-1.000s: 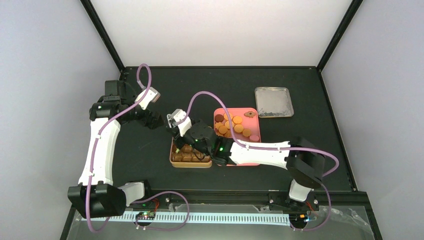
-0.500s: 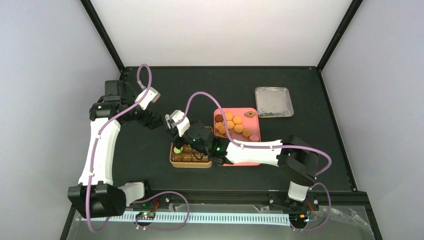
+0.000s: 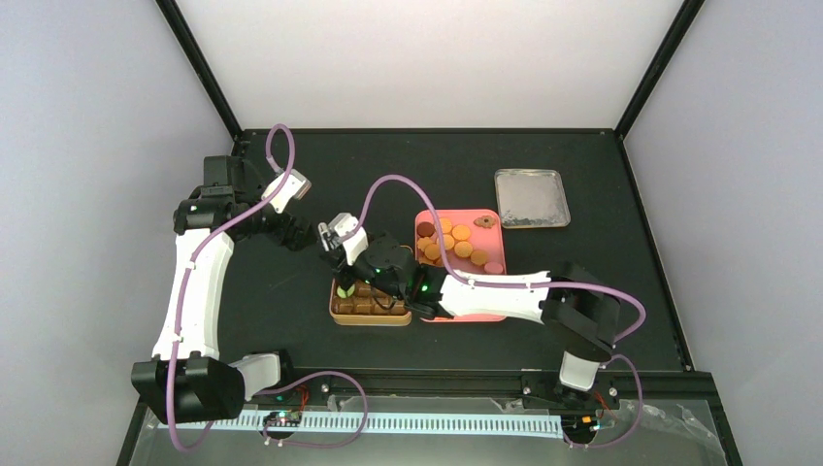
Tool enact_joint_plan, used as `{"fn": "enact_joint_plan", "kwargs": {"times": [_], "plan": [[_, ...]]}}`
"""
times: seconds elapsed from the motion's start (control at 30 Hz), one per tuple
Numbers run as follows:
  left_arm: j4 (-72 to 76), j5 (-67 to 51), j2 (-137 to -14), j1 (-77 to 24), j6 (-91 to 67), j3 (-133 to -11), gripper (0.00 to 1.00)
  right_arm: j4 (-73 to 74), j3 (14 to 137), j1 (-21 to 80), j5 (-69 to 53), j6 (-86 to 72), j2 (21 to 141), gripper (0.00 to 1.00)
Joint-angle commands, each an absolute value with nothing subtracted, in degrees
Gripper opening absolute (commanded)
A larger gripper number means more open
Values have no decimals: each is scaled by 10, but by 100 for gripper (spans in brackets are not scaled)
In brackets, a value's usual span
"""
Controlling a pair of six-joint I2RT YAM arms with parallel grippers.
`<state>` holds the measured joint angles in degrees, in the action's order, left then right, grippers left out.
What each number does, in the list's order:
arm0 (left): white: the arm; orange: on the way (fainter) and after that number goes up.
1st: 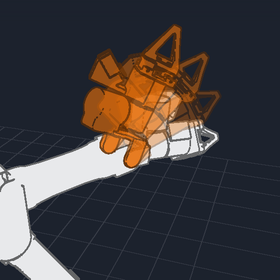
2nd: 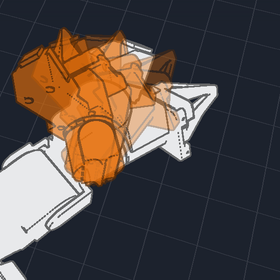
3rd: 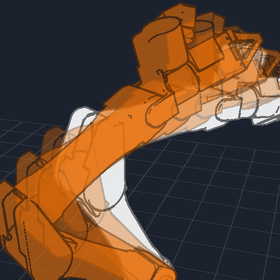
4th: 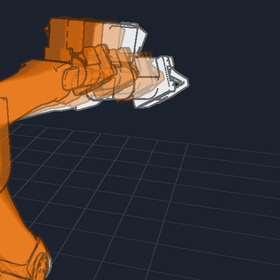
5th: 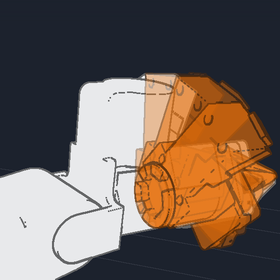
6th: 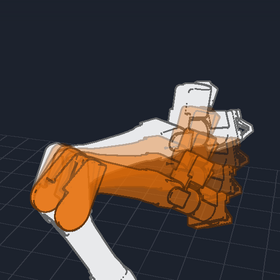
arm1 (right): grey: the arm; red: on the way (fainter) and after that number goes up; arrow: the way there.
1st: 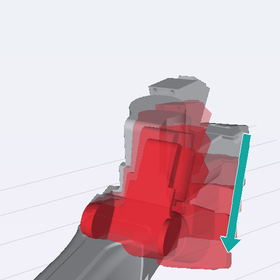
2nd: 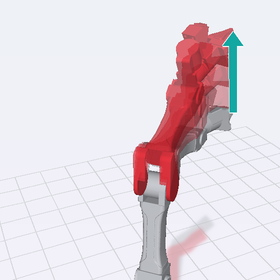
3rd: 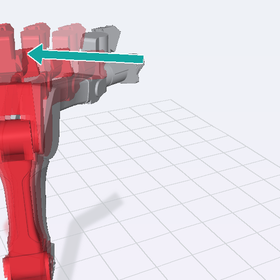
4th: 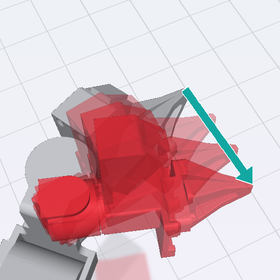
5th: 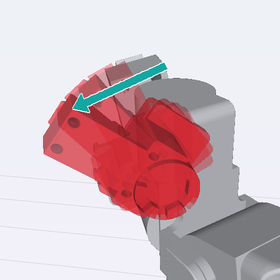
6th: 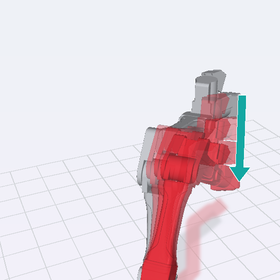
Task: Pack the cookies
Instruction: Place the fake cookies in the empty pocket of the box, then pass from the right arm to the left
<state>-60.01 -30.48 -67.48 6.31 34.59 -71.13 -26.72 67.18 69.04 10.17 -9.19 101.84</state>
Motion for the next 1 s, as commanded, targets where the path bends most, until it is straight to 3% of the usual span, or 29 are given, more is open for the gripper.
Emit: {"fn": "enact_joint_plan", "kwargs": {"times": [0.0, 0.23, 0.43, 0.73, 0.97], "plan": [[-612, -299, -664, 68, 357, -722, 98, -312, 666, 681, 93, -115, 966, 10], [-618, -315, -662, 68, 377, -700, 99, -330, 589, 659, 113, -136, 908, 11], [-599, -346, -632, 43, 425, -571, 99, -311, 495, 652, 185, -129, 805, 12], [-487, -232, -598, -85, 374, -448, 99, -268, 401, 640, 248, -136, 698, 12], [-425, -181, -658, -118, 320, -452, 98, -244, 369, 640, 274, -139, 639, 12]]}}
